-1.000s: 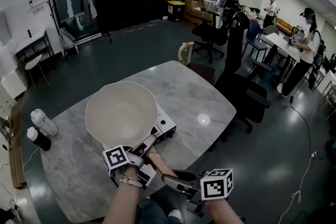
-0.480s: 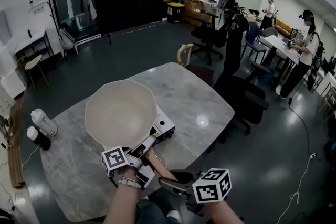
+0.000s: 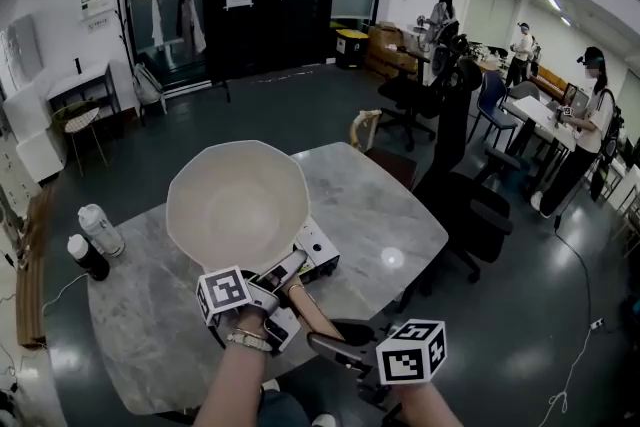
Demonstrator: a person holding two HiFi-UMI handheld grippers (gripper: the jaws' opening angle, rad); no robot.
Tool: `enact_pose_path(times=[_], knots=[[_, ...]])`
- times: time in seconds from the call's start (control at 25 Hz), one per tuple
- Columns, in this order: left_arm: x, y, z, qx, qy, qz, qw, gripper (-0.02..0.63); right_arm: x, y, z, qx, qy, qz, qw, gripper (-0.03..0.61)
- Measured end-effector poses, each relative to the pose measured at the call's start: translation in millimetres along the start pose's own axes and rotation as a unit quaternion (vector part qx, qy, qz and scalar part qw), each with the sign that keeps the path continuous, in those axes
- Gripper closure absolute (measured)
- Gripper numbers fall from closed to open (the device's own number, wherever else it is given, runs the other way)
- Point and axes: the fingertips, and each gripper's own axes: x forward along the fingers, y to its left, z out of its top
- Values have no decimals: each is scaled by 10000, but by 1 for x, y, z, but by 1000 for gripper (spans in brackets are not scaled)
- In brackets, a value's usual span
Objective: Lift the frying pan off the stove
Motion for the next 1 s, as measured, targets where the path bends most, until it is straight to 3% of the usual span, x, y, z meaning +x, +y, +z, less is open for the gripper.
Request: enact_pose_path(times=[0.2,0.56,1.0], knots=[[-4,-24,5,176,-159,-135,9996,440,-6,10,10,-270,-35,159,9995,402],[-46,-45,35,563,-699,99,9959,440,12,39,20,-656,100,705,9953,402],[-108,-78,72,893,-1511,156,9844,438,42,79,28,-1388,546,1465,9779,402]])
